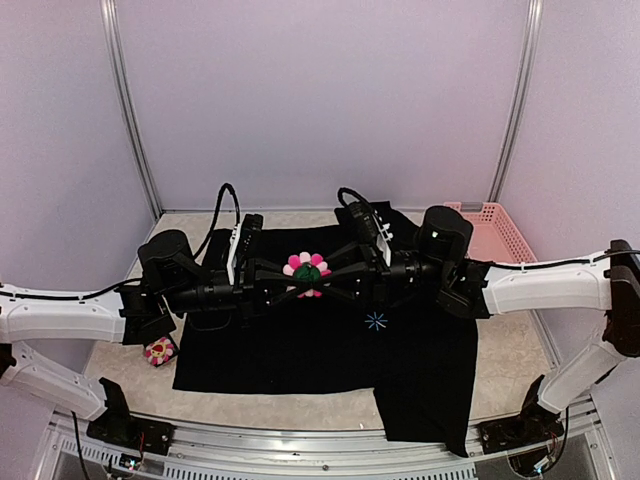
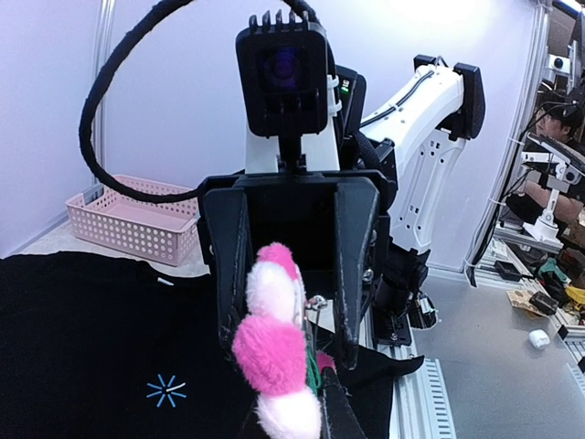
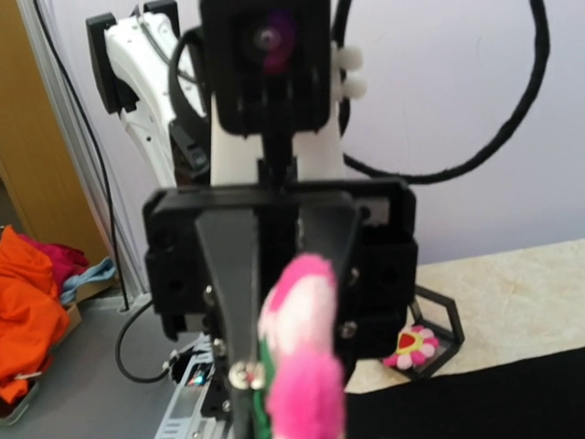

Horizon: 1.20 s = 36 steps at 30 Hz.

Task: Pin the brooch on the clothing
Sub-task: Open the brooch.

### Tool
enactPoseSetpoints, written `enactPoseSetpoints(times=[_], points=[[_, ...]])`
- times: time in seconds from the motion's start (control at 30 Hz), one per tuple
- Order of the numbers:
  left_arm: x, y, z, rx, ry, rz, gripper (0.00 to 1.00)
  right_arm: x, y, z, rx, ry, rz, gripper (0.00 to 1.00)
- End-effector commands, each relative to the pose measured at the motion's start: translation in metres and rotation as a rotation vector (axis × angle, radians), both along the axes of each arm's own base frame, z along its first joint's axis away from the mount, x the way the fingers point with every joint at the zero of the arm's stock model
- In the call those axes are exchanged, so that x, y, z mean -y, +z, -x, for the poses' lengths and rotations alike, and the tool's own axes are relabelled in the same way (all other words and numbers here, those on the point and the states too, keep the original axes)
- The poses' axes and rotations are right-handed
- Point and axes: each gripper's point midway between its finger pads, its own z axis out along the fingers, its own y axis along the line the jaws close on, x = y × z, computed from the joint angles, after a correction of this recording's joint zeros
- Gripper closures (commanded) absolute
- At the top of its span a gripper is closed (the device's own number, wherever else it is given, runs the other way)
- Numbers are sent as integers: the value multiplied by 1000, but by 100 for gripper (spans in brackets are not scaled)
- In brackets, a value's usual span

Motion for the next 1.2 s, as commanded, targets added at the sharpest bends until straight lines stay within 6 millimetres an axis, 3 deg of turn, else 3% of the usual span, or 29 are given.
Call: enactPoseSetpoints(times=[0.0,0.07,0.2,0.27,0.4,0.53,0.67,0.9,1.17], points=[[-3,8,5,25,-20,27,100,4,21,-5,35,-37,-65,63],[-2,8,5,24,-19,23,100,2,21,-8,28,-47,-63,65],[-2,7,6,26,-21,24,100,2,20,-10,21,-57,-59,85],[-2,7,7,26,-23,22,100,2,21,-11,18,-65,-61,87],[0,6,9,25,-37,17,100,2,21,-12,8,-67,-62,85],[1,5,8,20,-33,15,100,0,19,-3,14,-6,-62,71],[1,6,9,20,-44,17,100,-1,22,6,21,54,-75,67],[3,5,11,18,-61,13,100,-10,17,2,14,37,-55,73],[3,7,14,26,-73,16,100,-14,7,-14,-12,-52,-18,99]])
